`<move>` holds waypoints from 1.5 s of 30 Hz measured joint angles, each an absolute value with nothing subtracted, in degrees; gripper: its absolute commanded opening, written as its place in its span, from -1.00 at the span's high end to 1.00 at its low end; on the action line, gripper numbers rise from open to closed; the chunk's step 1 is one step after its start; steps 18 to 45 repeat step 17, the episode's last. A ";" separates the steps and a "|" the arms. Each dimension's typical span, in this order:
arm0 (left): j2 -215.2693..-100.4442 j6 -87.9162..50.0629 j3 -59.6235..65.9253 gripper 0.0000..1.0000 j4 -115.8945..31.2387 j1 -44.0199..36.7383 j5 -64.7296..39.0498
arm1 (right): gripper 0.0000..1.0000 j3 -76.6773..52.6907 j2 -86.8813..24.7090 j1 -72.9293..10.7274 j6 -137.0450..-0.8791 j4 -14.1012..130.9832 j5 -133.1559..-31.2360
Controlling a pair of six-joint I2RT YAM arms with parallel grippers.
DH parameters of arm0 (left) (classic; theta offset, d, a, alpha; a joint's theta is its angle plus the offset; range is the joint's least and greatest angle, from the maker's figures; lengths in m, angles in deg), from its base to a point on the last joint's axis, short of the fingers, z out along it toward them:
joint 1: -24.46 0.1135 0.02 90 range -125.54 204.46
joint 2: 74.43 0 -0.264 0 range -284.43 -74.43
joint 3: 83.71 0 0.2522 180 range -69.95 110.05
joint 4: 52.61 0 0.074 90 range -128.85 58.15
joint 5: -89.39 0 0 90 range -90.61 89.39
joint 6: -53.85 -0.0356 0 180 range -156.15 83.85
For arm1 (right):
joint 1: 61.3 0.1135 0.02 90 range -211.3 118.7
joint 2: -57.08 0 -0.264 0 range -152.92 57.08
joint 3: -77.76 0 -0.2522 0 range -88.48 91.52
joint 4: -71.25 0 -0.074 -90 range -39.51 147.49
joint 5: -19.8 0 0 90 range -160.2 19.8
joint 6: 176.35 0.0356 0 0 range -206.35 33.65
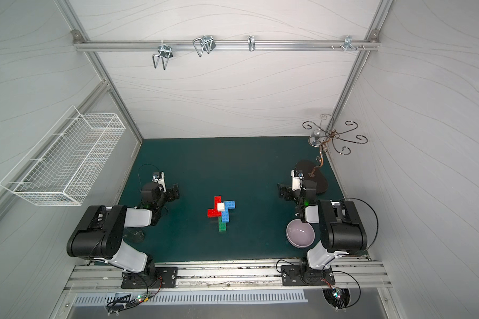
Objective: Assemble a small pinwheel with lego
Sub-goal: Reset both arms
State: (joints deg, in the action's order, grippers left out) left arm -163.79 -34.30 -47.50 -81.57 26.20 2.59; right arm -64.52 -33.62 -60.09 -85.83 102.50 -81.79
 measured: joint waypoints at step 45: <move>-163.75 -34.30 -46.73 -0.99 -82.85 26.24 2.11 | -0.98 -62.27 -33.62 -58.32 -86.84 102.44 -76.39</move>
